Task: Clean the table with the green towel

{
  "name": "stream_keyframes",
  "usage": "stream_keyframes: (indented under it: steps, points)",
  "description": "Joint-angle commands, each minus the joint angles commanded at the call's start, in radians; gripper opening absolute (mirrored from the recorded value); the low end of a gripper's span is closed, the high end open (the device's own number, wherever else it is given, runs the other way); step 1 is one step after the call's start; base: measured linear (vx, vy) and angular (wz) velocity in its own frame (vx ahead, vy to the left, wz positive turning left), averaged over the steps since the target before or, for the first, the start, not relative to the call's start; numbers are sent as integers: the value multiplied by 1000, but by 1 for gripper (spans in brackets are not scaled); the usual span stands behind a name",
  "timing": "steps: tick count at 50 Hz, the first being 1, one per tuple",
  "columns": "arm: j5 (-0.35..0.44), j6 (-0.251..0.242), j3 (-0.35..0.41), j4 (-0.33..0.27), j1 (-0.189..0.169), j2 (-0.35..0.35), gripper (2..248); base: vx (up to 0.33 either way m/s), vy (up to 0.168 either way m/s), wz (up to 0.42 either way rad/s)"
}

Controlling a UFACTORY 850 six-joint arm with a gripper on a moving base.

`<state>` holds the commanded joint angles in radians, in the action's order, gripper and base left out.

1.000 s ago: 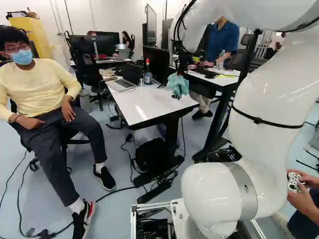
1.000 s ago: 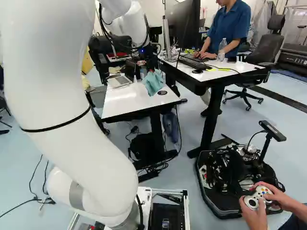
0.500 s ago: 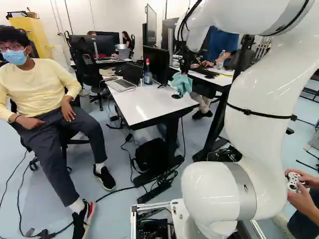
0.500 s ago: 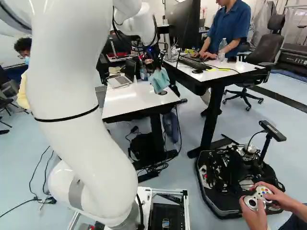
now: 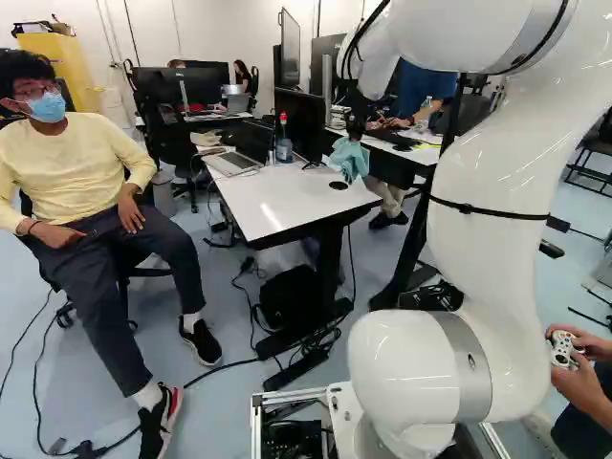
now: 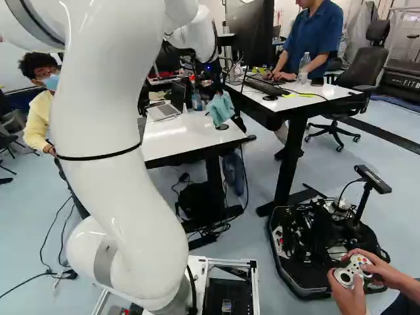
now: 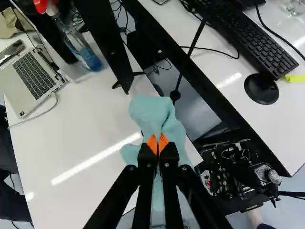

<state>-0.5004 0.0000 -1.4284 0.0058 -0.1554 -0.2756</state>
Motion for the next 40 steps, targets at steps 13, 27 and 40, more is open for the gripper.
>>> stream_keyframes:
  steps: [13,27,40]
  points:
    - [0,0,-1,0,0,-1,26,0,0,0]
    - [0,0,-1,0,0,-1,30,0,0,0]
    - [0,0,-1,0,0,-1,93,0,0,0]
